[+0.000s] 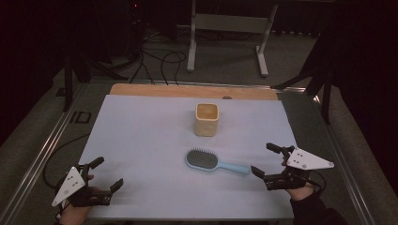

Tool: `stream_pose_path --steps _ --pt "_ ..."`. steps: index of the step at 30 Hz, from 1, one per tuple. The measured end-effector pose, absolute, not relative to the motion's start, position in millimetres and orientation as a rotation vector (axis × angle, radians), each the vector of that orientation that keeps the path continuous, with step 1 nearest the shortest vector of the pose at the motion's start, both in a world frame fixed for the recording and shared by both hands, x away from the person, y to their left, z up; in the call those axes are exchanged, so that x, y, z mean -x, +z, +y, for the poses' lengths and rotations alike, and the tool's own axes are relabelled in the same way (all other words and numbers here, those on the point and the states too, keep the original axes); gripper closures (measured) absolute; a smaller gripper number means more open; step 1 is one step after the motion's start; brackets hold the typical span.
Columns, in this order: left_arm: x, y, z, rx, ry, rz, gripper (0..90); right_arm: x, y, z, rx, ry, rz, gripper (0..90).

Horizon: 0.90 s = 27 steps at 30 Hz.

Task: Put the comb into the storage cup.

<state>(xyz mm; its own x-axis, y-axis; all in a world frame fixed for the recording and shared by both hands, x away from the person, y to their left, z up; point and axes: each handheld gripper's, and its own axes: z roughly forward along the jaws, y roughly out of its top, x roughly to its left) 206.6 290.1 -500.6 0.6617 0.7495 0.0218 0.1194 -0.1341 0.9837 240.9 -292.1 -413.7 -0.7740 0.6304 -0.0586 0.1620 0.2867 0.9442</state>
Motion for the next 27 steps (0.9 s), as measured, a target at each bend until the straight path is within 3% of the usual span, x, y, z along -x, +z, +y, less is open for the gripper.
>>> stream_pose_path --steps 27 --pt "-206 -500 290 -1.642 0.635 0.716 0.0 -278 -394 -261 -0.516 1.442 2.343 7.1"
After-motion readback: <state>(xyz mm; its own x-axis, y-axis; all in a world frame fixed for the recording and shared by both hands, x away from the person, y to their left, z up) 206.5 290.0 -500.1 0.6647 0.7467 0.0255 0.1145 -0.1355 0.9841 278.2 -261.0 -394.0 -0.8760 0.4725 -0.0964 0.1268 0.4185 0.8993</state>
